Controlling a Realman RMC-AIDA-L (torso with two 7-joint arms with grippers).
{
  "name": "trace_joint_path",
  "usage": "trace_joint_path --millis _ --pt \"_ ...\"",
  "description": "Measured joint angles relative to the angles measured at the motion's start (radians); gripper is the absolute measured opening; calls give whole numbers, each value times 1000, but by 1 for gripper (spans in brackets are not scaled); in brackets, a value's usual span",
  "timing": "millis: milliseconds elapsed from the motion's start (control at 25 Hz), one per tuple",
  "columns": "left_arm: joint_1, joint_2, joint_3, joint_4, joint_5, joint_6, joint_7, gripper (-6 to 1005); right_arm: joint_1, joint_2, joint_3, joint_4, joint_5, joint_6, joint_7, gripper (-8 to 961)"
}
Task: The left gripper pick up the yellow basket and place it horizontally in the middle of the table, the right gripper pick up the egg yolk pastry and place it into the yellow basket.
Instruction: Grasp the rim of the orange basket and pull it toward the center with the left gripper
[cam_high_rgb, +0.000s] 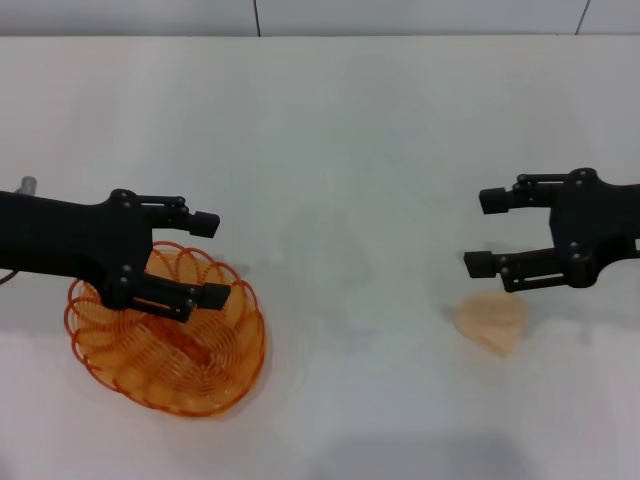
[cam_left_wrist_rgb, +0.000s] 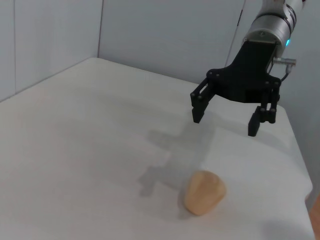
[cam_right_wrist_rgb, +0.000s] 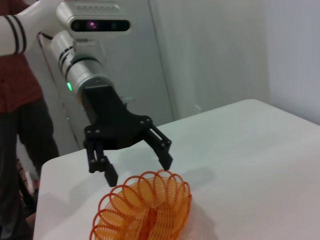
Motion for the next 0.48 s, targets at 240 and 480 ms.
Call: trace_joint_path --millis 240,480 --pt "1 4 -11 2 -1 0 0 884 17 1 -18 7 0 2 0 795" --pt "5 7 -34 3 -4 1 1 881 18 2 -21 8 0 6 0 793"
